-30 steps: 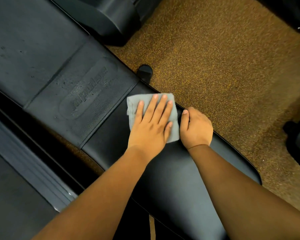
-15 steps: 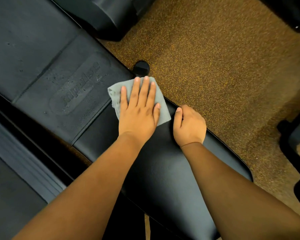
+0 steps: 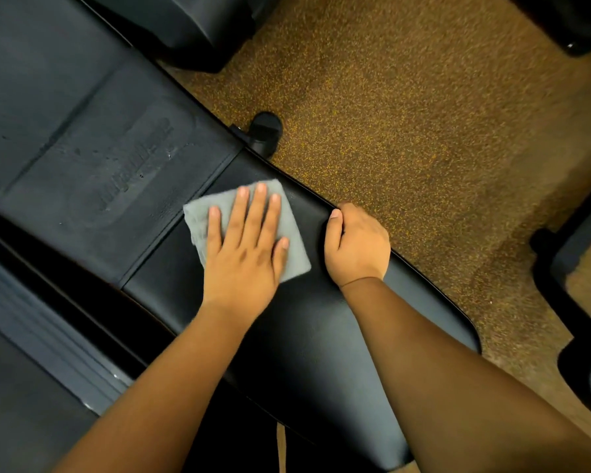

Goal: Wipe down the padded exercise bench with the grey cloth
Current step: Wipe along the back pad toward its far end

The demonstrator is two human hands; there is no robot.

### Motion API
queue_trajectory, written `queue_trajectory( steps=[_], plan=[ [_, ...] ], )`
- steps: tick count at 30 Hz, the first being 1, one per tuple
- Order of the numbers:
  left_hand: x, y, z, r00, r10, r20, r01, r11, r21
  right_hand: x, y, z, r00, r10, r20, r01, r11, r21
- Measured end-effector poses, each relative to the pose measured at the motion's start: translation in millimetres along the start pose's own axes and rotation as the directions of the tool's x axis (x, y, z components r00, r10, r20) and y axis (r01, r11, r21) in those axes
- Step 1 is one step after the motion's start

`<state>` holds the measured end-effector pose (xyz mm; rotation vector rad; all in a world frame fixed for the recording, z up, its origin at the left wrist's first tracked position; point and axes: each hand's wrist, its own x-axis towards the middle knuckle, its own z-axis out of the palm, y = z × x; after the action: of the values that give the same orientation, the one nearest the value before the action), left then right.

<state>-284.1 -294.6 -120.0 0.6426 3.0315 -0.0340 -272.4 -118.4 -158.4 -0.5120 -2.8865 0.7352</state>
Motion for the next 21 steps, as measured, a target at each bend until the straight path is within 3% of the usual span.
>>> queue_trajectory(
  steps=[5,9,15,21],
  plan=[
    [50.5,-2.1,-6.6,1.000,-0.015,0.019,0.015,1.000,-0.017,-0.6,0.3,-0.5,1.000,0.002,0.004,-0.002,1.000,-0.008],
    [23.0,3.3,-3.4,0.999,-0.033,0.001,0.033,0.998,-0.049,-0.2,-1.7,-1.4,1.000,-0.014,0.015,0.014,1.000,-0.021],
    [-52.7,5.9,6.7,0.940,-0.340,0.000,0.338,0.935,-0.104,-0.2,-2.1,-2.1,0.999,-0.017,0.028,0.019,0.997,-0.069],
    [-54.3,-20.3,0.5,0.842,-0.540,-0.013,0.533,0.834,-0.144,0.2,-4.8,-4.4,0.993,-0.038,0.108,0.050,0.992,-0.115]
  ],
)
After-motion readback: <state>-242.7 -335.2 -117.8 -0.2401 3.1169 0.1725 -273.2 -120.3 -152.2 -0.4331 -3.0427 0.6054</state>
